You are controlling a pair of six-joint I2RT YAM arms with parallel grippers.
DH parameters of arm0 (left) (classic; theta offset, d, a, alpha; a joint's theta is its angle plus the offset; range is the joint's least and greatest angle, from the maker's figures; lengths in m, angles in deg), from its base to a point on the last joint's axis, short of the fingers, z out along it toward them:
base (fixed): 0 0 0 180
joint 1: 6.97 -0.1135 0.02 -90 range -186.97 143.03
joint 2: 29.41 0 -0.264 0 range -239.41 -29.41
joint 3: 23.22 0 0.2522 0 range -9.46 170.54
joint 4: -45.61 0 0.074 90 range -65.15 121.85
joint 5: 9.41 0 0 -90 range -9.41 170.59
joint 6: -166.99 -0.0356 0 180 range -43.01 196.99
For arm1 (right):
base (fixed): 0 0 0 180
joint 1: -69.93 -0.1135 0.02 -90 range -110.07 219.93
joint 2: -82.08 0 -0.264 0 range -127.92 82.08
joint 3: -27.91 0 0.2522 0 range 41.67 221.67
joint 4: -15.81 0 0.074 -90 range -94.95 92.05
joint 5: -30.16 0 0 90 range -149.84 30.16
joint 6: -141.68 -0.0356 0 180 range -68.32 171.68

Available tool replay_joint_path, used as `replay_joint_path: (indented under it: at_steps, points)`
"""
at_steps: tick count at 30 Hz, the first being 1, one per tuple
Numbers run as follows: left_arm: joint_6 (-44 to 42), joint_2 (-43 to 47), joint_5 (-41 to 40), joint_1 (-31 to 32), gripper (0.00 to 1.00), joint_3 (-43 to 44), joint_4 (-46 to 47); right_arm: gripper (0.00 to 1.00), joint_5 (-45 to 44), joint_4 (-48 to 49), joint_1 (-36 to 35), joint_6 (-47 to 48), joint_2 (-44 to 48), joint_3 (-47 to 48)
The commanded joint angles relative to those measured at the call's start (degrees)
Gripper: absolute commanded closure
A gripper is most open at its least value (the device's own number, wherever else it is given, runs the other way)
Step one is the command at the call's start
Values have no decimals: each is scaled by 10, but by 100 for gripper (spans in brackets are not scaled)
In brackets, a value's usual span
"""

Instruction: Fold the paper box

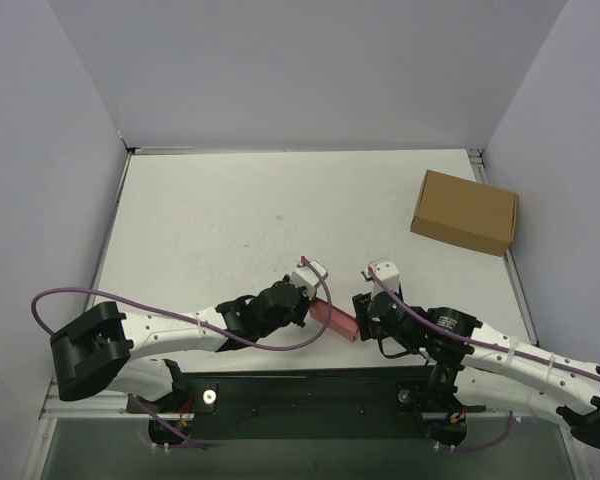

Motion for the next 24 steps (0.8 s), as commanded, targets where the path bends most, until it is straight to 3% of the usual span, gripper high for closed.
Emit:
replay_joint_path:
  at_steps: [1, 24]
  points:
    - [-1, -28, 19, 8, 100, -17, -124, 51, -4, -29, 1, -15, -17, 24]
    - [1, -30, 10, 8, 100, -10, -154, 78, 29, -25, -12, -44, -62, 37]
